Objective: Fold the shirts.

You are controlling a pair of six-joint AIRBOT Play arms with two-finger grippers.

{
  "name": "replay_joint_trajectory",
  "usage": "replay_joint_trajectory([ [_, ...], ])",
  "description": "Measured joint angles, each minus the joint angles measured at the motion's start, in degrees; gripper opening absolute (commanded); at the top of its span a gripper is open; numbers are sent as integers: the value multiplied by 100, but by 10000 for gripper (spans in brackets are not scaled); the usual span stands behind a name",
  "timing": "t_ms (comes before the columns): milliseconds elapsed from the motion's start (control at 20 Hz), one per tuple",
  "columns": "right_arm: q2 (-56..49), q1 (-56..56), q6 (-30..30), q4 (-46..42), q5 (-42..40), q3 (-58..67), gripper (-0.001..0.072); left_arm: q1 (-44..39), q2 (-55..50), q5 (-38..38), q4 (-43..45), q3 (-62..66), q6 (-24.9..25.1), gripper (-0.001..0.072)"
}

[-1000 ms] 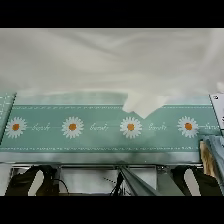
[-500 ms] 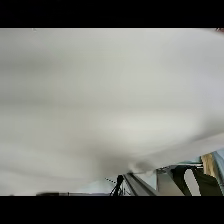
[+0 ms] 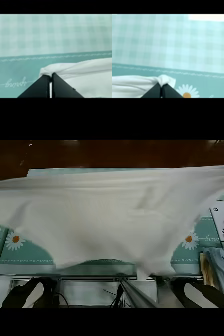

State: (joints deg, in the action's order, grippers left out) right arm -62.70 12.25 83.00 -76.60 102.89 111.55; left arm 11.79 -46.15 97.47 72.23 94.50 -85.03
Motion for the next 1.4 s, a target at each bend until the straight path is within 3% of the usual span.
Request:
replay_joint_trajectory([
  [350,-2017,-706,50,-634,-1165,-57,12,-4,-2024,-1025,-326,-654,291,24],
  [800,-3578,-811,415,-780,-2924,-61,12,-138,-4194,-2992,-1051,-723,778,24],
  [1100,-4323,-817,514,-787,-3049,-61,13,-234,-5143,-3637,-1165,-723,1010,24],
  [1400,-4507,-804,378,-981,-1897,-61,13,-249,-5388,-2892,-1060,-723,1266,24],
])
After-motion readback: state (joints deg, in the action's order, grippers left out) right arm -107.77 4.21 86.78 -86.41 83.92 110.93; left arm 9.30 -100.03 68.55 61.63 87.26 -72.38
